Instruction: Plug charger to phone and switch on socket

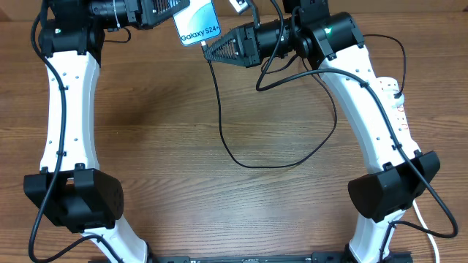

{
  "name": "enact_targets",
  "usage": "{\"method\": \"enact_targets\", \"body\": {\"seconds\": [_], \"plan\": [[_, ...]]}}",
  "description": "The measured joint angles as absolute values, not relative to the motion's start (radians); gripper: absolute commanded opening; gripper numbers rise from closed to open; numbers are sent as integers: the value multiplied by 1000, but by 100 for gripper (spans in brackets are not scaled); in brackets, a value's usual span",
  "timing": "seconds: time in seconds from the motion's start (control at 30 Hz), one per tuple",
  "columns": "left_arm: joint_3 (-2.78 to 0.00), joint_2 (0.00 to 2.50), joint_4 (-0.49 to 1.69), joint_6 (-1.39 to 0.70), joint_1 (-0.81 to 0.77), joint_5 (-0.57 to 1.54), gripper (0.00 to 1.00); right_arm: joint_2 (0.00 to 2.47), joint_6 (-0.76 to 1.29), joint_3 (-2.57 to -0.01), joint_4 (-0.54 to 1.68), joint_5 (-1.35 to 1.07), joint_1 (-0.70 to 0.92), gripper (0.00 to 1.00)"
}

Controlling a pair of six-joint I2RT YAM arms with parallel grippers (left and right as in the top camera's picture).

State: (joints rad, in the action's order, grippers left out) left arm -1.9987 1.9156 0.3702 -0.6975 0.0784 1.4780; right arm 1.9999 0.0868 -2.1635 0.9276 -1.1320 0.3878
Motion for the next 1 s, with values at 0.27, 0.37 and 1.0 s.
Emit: {"method": "enact_targets", "body": {"seconds": [0.27,0.37,1.0], "plan": [[-1999,1916,370,-697,78,1486,4,2000,101,-2164,917,-1118,388,4],[-1999,1916,370,-697,78,1486,4,2000,102,-2164,919,-1118,388,4],[-1999,1916,367,-697,78,1477,4,2000,89,-2164,942,-1127,388,4]]}}
